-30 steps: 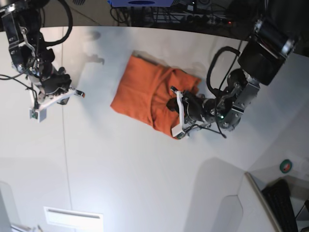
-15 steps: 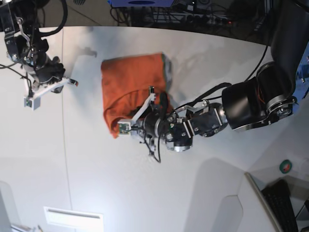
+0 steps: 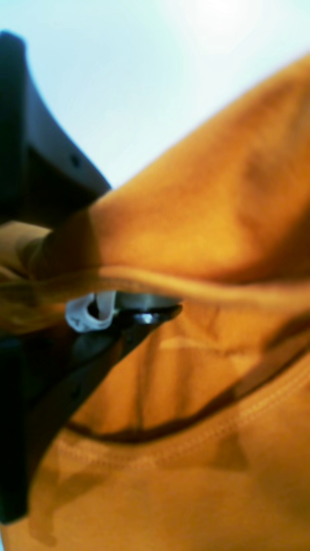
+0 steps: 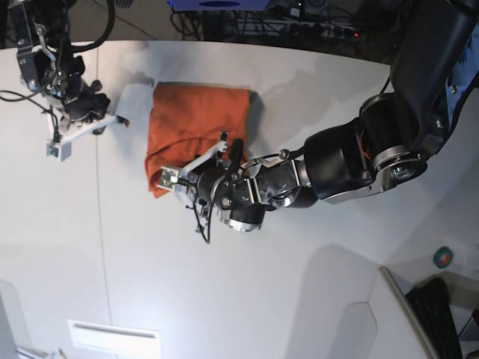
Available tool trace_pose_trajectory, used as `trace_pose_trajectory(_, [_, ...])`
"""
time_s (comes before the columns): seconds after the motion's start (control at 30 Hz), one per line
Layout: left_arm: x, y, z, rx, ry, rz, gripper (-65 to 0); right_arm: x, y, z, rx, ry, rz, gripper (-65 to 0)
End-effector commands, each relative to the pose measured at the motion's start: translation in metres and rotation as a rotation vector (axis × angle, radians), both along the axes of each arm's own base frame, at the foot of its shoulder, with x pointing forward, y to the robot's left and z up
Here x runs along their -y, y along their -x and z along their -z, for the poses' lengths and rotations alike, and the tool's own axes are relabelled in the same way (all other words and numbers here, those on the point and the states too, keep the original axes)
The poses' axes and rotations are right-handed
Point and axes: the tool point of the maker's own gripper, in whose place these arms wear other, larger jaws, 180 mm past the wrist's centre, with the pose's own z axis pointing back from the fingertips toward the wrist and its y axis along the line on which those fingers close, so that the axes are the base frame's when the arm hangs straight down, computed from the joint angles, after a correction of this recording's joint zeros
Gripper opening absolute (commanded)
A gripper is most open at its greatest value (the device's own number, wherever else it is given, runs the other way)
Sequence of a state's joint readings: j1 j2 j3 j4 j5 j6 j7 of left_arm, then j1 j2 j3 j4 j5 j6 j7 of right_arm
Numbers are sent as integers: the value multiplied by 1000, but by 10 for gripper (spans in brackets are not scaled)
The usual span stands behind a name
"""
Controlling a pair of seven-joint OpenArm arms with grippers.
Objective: Layout the t-shirt on the table in an organized manner, then fold the t-shirt properly
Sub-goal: 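Fold the bundle edge over with the left gripper and press it down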
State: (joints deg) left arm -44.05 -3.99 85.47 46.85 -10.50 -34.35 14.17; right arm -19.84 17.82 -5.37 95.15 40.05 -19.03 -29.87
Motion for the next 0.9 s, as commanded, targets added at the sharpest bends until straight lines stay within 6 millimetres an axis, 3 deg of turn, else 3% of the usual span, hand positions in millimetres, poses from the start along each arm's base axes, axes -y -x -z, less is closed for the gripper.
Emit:
trace_pose_trajectory(0.0, [7,-15,-13,31,32,-2,-650,4,-8,-5,30,14,-2,-650])
trace_pose_trajectory(0.6, [29,-15,-21,32,68,16,-650,8,-15,-1,26,19,7,-650])
trace_pose_trajectory(0.63, [30,-15,-21,31,69,16,-629,8,-15,-1,26,19,7,-650])
trace_pose_trajectory(0.73, [30,-15,-21,29,70,16,-436,8,-15,-1,26,19,7,-650])
trace_pose_trajectory(0.87, [24,-18,-19,41,34,9,-242,8,-15,-1,26,19,7,-650])
